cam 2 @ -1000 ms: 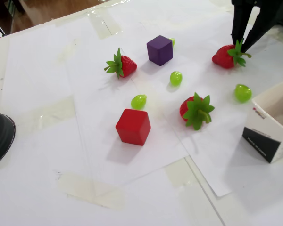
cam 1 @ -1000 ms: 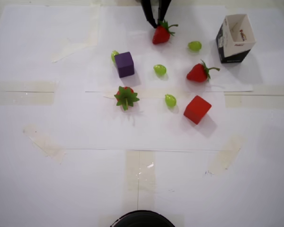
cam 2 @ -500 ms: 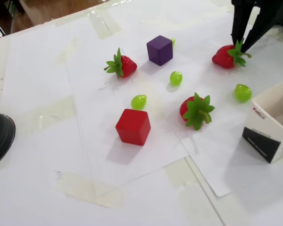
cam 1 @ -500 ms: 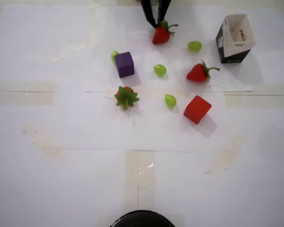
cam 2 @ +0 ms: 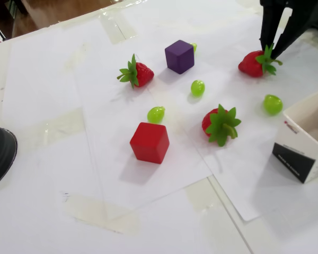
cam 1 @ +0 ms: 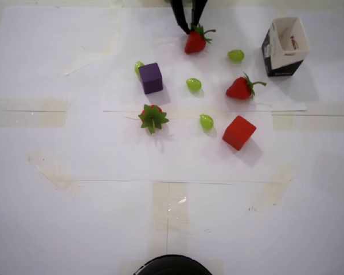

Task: Pick up the grapes and place them in the box.

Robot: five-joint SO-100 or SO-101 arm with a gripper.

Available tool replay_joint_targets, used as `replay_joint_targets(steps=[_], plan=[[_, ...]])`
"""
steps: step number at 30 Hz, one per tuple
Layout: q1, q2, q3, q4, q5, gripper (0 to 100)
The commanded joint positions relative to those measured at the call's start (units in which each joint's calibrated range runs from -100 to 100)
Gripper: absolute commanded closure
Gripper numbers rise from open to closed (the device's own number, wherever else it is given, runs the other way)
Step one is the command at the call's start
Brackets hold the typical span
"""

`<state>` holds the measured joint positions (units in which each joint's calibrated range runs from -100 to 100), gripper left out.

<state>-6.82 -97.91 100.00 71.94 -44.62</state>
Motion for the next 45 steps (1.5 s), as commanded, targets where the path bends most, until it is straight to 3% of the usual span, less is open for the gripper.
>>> replay_joint_targets(steps=[1,18,25,31,37,45], plan=[[0.5,0.2,0.0,0.5,0.4,100],[3.9,0.2,-0.4,-1.7,1.7,100],[7.8,4.8,-16.9,-0.4,3.3,100],[11.2,21.1,-35.7,-4.4,4.2,100],[18.8,44.5,-43.1,-15.1,12.7,100],[20.9,79.4,-59.6,-18.4,17.0,100]])
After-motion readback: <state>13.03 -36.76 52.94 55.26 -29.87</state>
